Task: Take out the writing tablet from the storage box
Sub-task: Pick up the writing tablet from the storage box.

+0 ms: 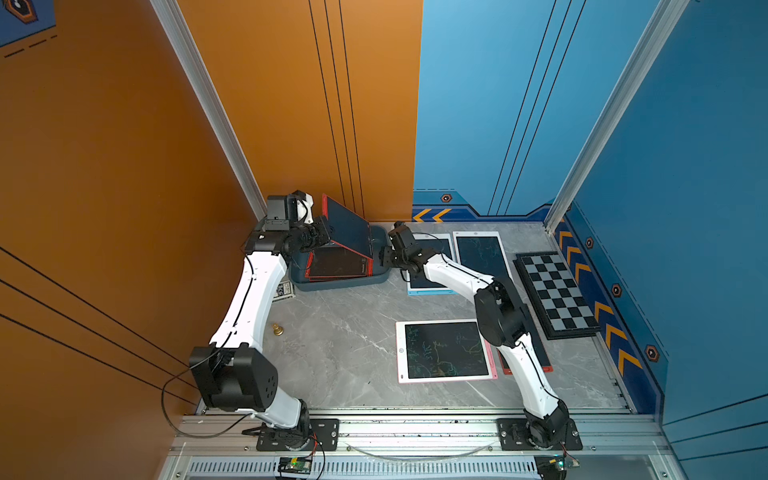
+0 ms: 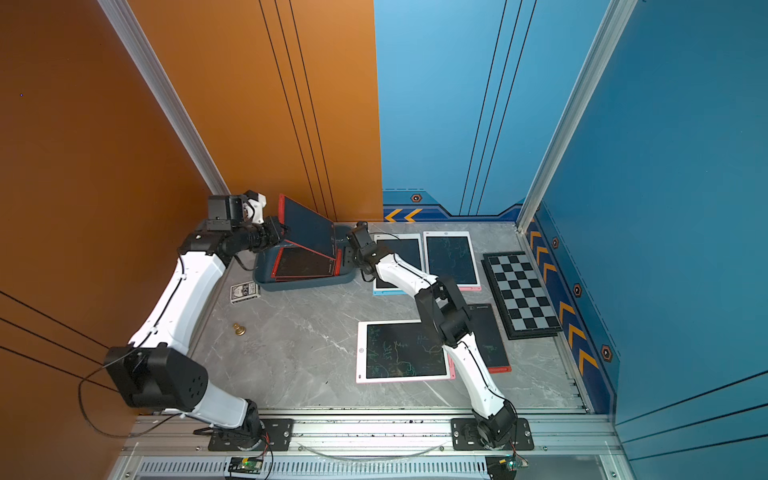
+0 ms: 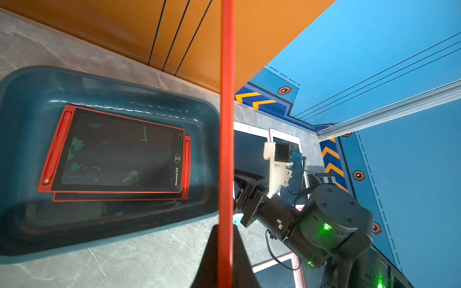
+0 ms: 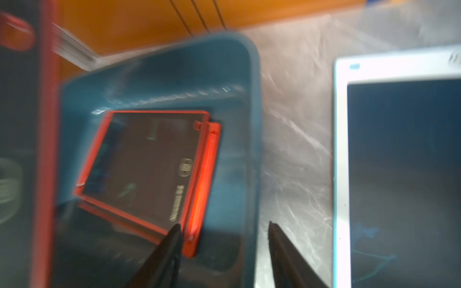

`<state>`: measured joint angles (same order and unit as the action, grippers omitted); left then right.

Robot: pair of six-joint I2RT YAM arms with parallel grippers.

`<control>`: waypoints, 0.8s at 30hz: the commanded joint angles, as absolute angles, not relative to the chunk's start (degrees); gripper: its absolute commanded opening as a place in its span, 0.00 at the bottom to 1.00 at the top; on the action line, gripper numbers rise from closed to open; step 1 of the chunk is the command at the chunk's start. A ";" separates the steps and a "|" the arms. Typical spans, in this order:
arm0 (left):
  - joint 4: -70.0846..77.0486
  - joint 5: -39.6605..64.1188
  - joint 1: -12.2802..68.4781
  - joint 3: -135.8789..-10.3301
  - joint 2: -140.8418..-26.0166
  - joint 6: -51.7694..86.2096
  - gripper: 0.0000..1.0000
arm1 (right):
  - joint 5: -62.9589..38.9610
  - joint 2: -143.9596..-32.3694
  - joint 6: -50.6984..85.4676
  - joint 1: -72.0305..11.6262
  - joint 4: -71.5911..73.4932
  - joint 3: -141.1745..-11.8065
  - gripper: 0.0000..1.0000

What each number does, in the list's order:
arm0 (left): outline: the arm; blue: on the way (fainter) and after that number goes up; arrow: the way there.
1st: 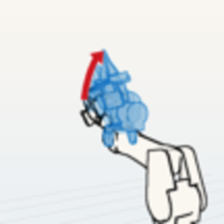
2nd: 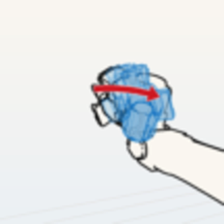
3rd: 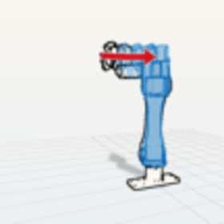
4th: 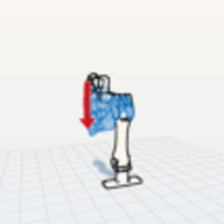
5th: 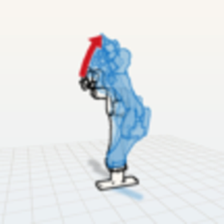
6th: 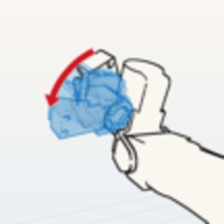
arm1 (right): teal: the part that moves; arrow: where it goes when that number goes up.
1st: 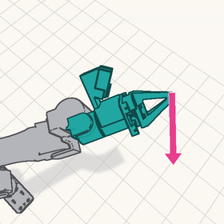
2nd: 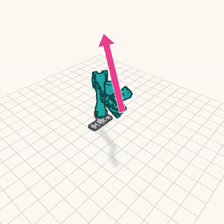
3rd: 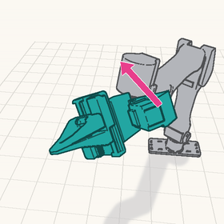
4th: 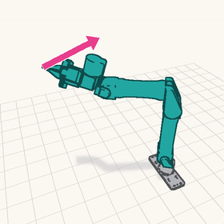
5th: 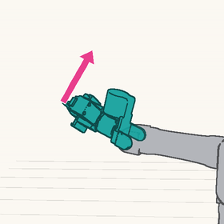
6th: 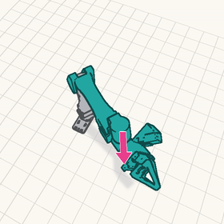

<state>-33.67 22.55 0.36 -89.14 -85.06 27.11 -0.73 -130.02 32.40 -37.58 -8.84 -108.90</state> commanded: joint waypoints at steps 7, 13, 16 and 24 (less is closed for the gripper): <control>-33.32 32.11 -1.34 -84.22 -74.16 31.60 0.00 | -29.12 -108.40 35.06 -31.93 19.07 -86.26 0.67; -33.31 39.36 -1.27 -84.29 -69.62 34.27 0.00 | -40.99 -105.13 41.41 -31.55 30.75 -77.67 0.69; -33.35 42.04 -1.18 -84.29 -68.07 35.31 0.00 | -44.08 -104.98 45.71 -31.98 38.09 -75.24 0.68; -33.32 49.25 -2.50 -83.12 -65.83 35.99 0.00 | -46.97 -106.09 62.96 -30.91 64.07 -69.69 0.58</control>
